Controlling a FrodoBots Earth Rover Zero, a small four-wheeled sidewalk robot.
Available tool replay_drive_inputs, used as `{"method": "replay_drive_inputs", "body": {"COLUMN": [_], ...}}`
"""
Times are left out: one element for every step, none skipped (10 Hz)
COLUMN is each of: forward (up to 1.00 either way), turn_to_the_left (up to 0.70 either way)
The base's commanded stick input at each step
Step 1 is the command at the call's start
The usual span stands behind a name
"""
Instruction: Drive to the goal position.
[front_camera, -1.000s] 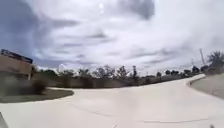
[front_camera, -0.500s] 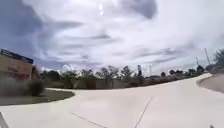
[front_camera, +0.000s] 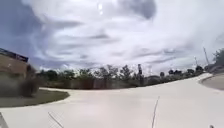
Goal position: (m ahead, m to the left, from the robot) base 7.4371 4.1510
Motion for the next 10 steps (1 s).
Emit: {"method": "replay_drive_inputs", "body": {"forward": [0.85, 0.85, 0.85, 0.85, 0.85, 0.85, 0.85, 0.85, 0.85, 0.85], "turn_to_the_left": [0.00, 0.00, 0.00, 0.00, 0.00, 0.00, 0.07, 0.22, 0.34, 0.34]}}
